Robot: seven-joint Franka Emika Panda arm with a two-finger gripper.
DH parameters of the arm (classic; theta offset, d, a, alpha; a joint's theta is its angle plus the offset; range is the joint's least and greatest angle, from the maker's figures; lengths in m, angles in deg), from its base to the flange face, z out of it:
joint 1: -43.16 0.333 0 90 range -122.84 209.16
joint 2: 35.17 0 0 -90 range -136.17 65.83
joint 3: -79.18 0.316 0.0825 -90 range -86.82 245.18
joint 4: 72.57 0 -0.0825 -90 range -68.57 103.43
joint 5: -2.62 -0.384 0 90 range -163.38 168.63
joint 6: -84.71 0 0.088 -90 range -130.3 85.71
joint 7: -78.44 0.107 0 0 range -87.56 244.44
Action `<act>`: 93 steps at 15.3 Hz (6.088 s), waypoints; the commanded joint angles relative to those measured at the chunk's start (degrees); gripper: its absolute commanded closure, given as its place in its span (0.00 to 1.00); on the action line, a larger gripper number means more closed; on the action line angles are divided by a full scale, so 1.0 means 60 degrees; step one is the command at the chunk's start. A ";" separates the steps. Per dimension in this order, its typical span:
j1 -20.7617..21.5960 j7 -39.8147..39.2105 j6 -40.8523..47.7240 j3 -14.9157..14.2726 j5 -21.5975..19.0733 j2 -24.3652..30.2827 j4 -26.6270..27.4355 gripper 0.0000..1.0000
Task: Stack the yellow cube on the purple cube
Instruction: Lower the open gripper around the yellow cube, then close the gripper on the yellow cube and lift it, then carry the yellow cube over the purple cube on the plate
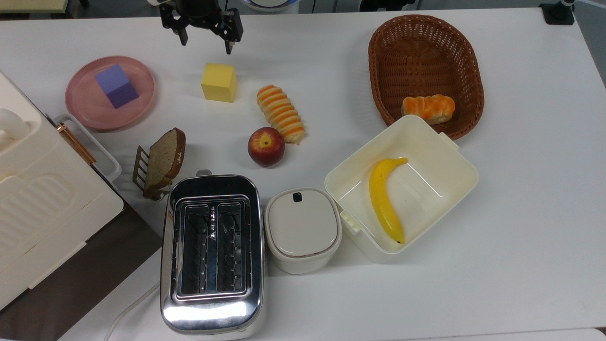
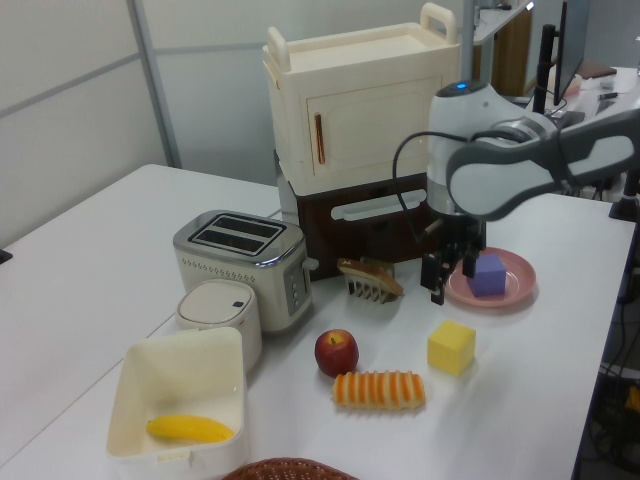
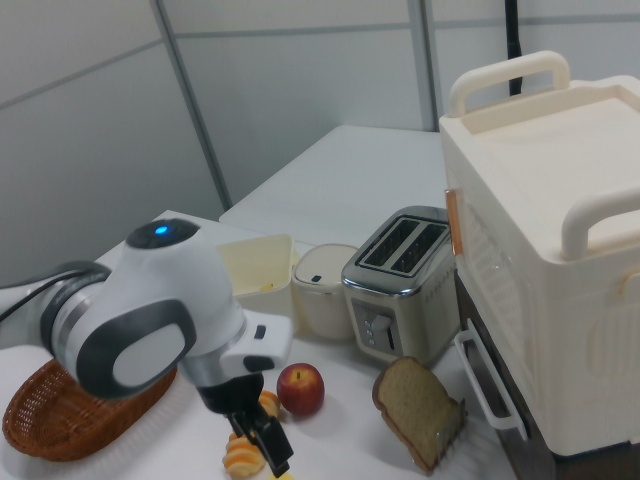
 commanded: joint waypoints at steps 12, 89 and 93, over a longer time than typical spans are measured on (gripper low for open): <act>0.0008 0.0140 -0.3102 0.0031 0.0119 -0.0114 0.2262 0.00; -0.0900 0.0242 -0.1946 -0.1975 0.0119 -0.0406 -0.0578 0.84; -0.1222 0.0242 -0.1990 -0.2049 -0.0158 -0.0905 -0.1032 0.84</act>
